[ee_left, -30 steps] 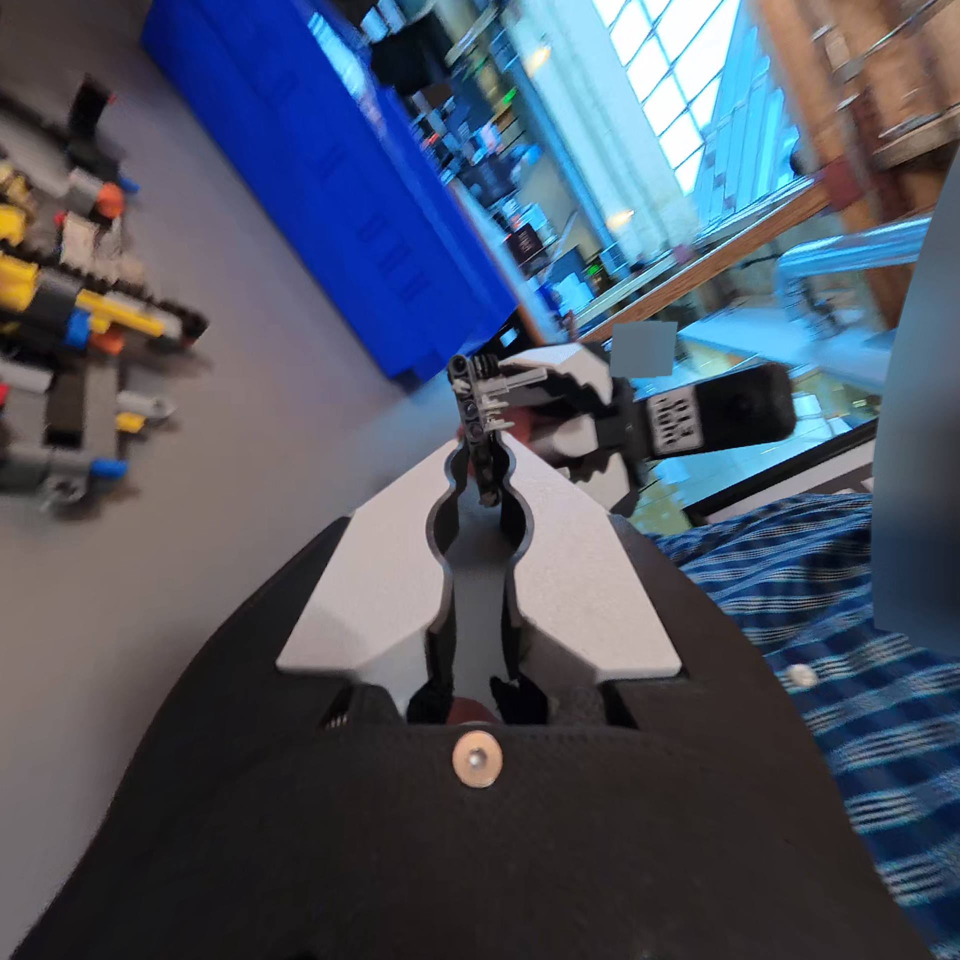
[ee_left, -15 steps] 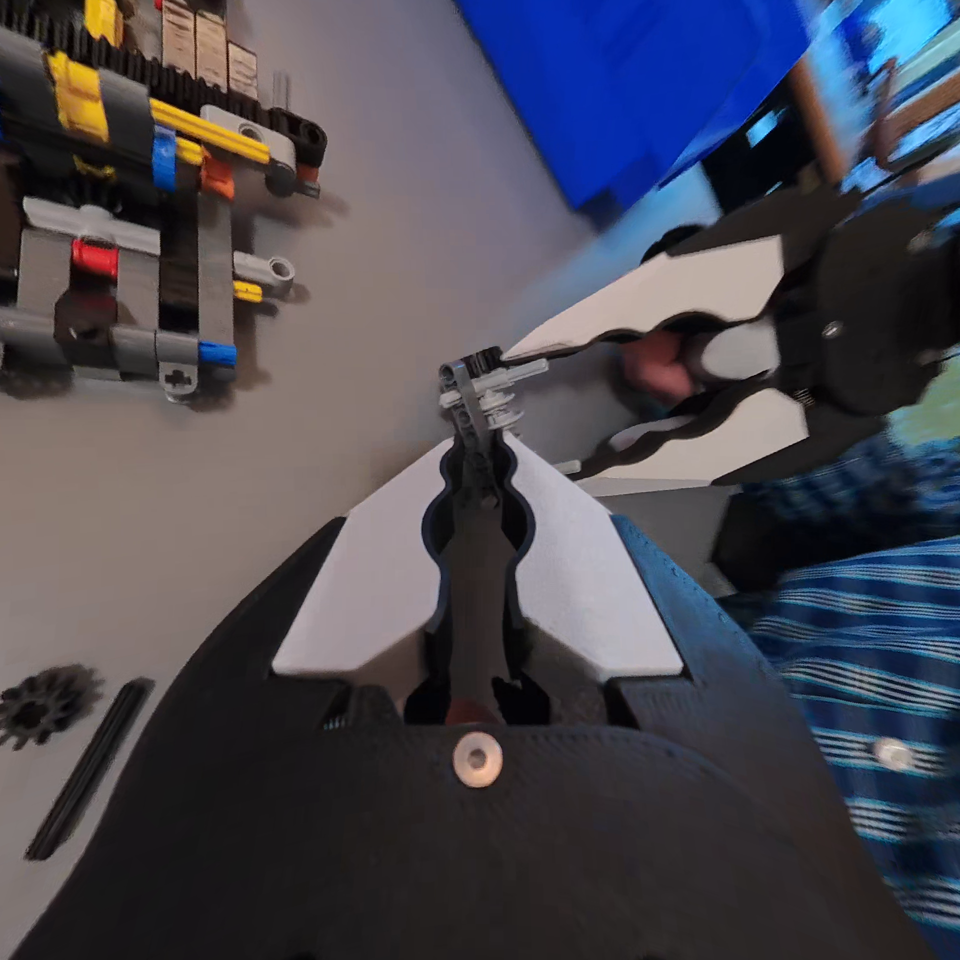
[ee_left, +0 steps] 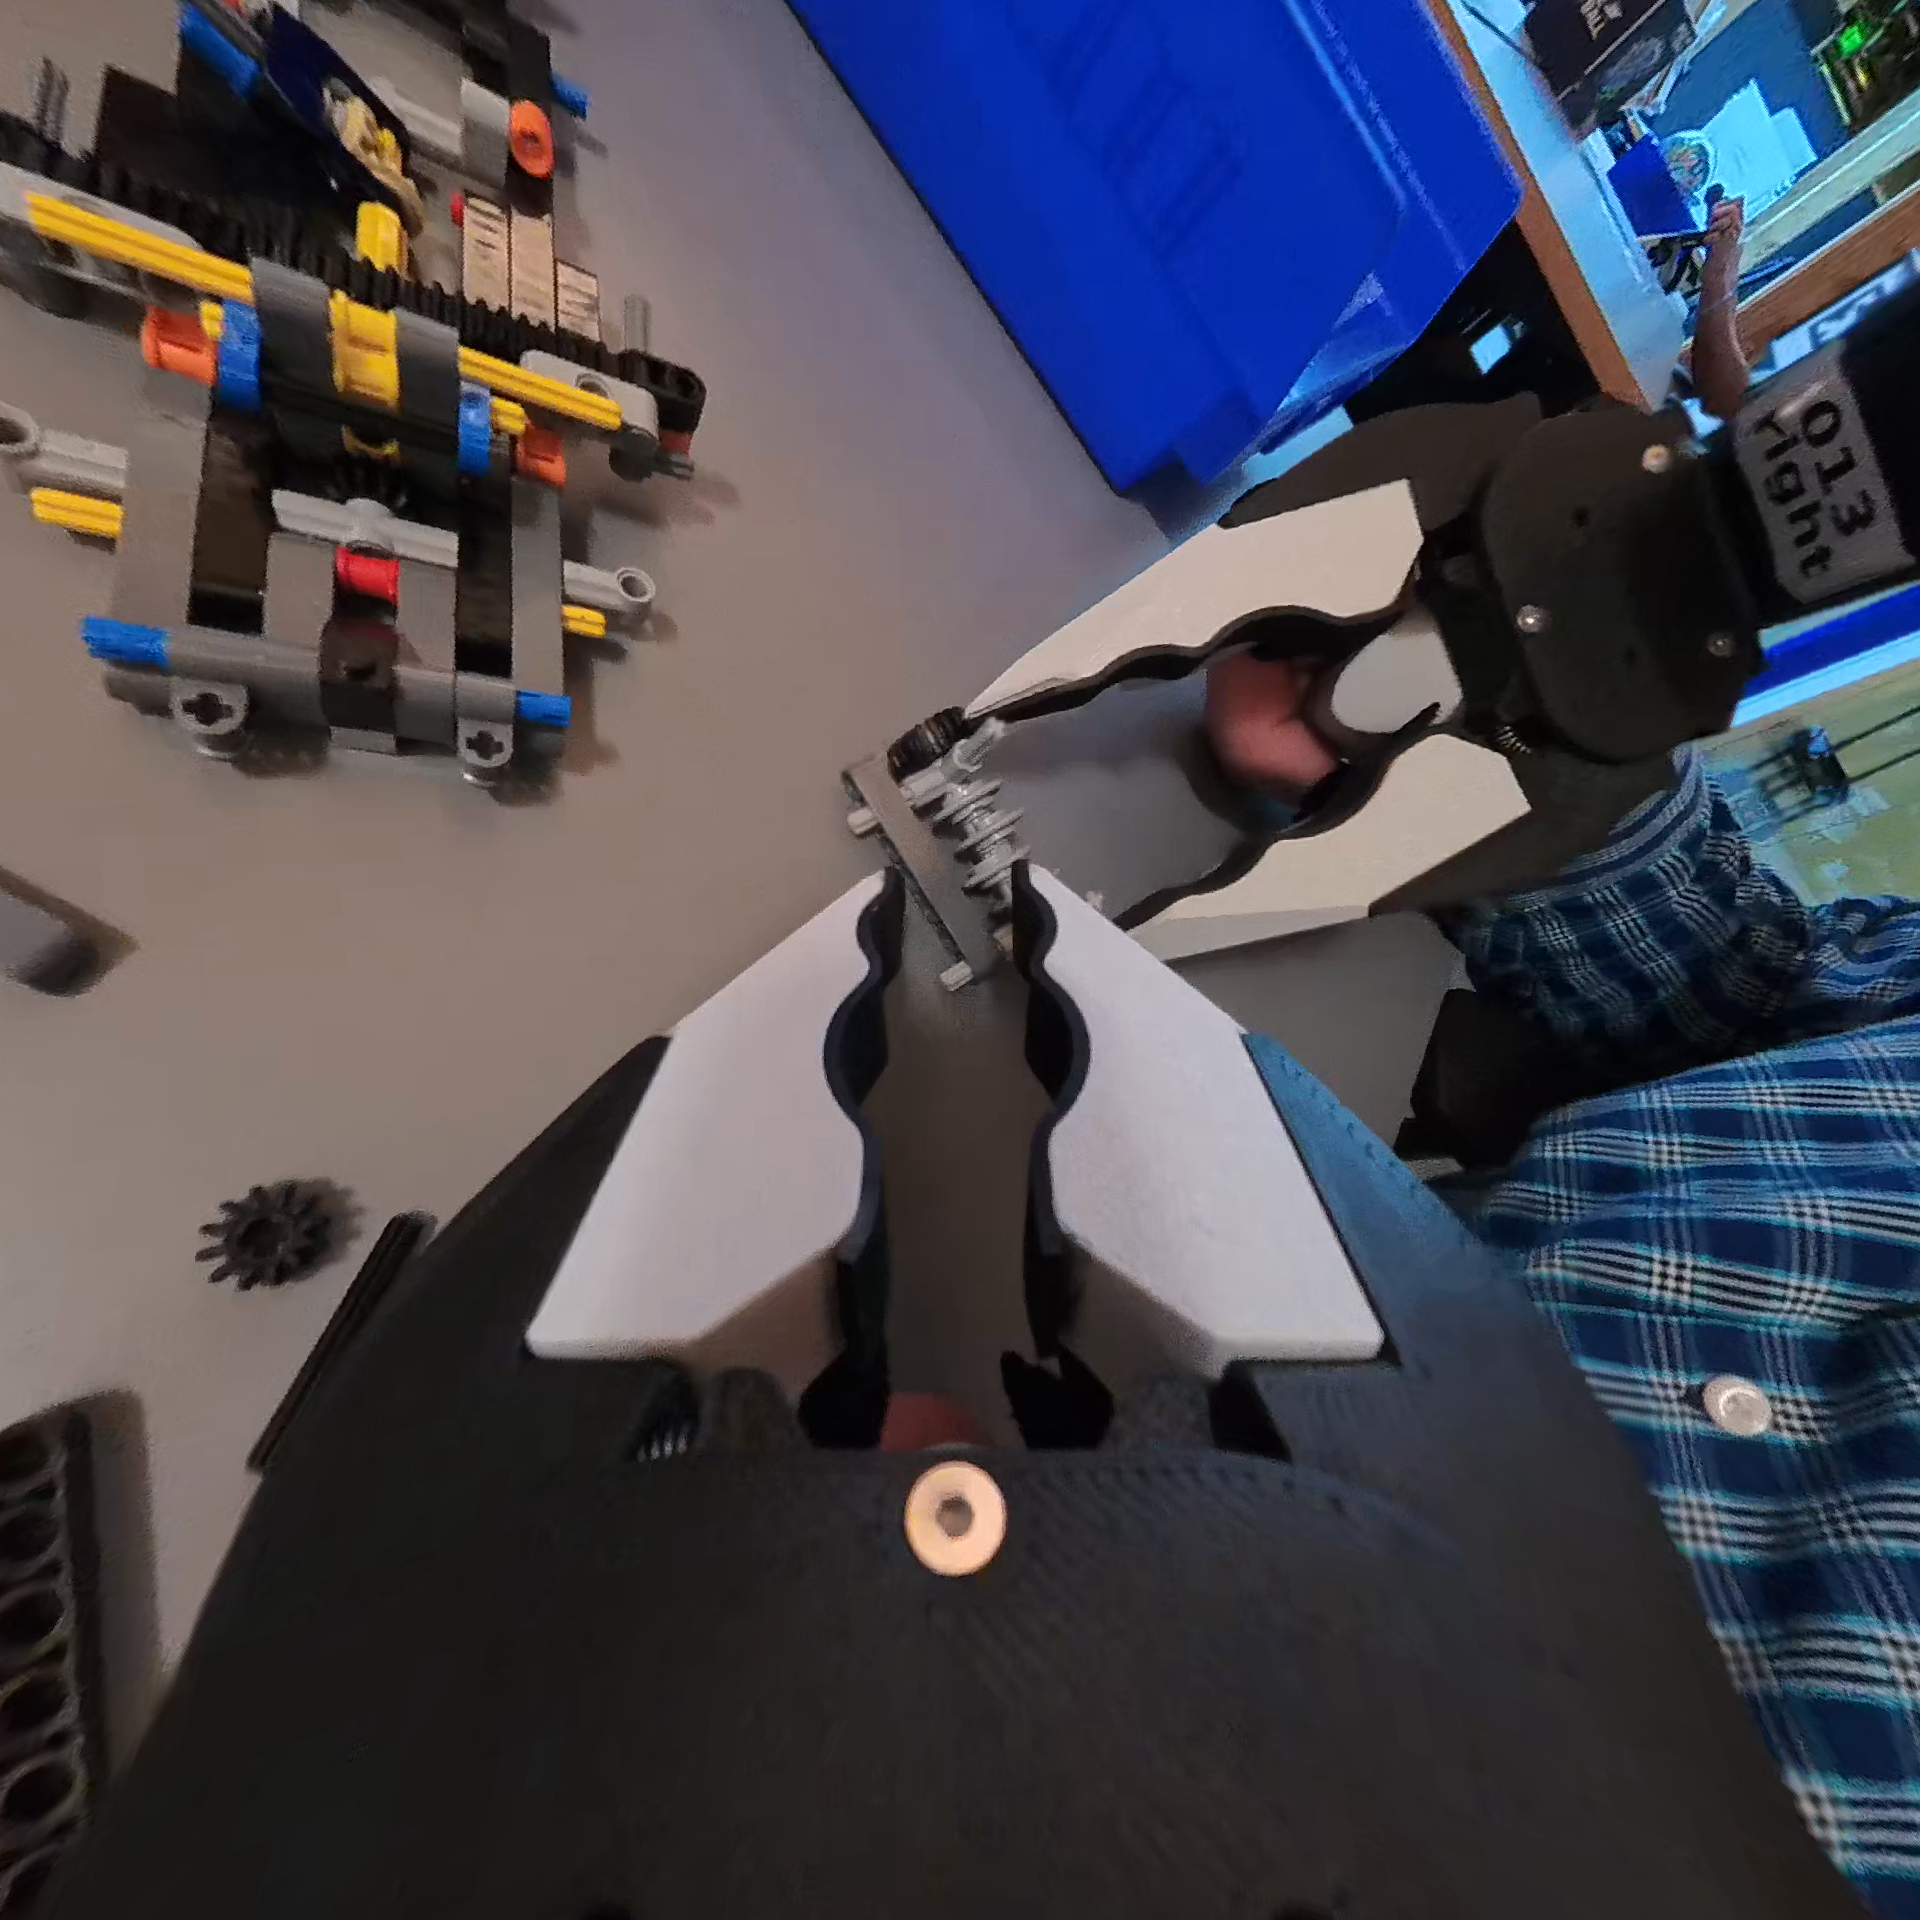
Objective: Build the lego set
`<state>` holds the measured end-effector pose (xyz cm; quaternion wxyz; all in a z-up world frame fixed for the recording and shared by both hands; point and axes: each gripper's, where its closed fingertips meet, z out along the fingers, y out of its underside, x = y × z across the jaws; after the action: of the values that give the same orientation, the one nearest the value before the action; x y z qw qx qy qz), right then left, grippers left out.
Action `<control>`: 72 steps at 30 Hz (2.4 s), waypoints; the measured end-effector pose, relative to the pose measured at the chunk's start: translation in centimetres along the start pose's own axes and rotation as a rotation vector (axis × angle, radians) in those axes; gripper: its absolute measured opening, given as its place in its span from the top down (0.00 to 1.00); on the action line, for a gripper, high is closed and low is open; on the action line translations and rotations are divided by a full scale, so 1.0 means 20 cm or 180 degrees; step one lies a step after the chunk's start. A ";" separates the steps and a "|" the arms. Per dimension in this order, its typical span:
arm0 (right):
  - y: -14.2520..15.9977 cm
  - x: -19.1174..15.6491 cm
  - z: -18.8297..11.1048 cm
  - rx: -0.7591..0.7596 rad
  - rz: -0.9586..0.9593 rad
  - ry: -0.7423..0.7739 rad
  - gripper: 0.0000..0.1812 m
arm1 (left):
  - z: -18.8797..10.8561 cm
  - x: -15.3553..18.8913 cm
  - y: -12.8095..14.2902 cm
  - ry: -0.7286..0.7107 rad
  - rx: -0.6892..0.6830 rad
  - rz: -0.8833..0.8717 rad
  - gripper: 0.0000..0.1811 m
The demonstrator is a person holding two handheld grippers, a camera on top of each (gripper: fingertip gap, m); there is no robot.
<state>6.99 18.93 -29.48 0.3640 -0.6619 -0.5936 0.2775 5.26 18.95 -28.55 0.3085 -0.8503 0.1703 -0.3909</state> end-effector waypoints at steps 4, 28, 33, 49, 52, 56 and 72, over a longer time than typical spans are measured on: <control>-0.01 0.01 -0.02 0.0025 -0.0016 0.0020 0.70 | -0.11 -0.01 -0.02 -0.0101 0.0142 0.0180 0.90; -0.03 0.04 -0.17 0.0246 0.0012 0.0226 0.69 | -0.64 -0.48 0.12 -0.2074 -0.0320 0.1422 0.86; -0.02 0.07 -0.18 0.0291 0.0048 0.0261 0.69 | -0.69 -0.60 -0.03 -0.2167 -0.0318 0.1640 0.85; -0.02 0.09 -0.19 0.0246 0.0122 0.0319 0.69 | -0.44 -0.82 -0.15 -0.1502 -0.0973 0.2384 0.93; -0.02 0.09 -0.20 0.0247 0.0117 0.0358 0.70 | -0.46 -0.82 -0.15 -0.1557 -0.0862 0.2155 0.96; -0.07 0.07 -0.21 0.0302 -0.0024 0.0431 0.70 | -0.49 -0.71 -0.14 -0.1343 -0.0484 0.1692 0.97; -0.43 -0.10 -0.08 0.0559 -0.1032 0.0666 0.67 | -0.51 0.01 -0.15 0.0807 0.1224 -0.0621 0.98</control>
<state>2.92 17.02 -21.74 0.5199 -0.5486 -0.6248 0.1957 -2.39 17.12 -21.29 0.4016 -0.7326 0.0473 -0.5475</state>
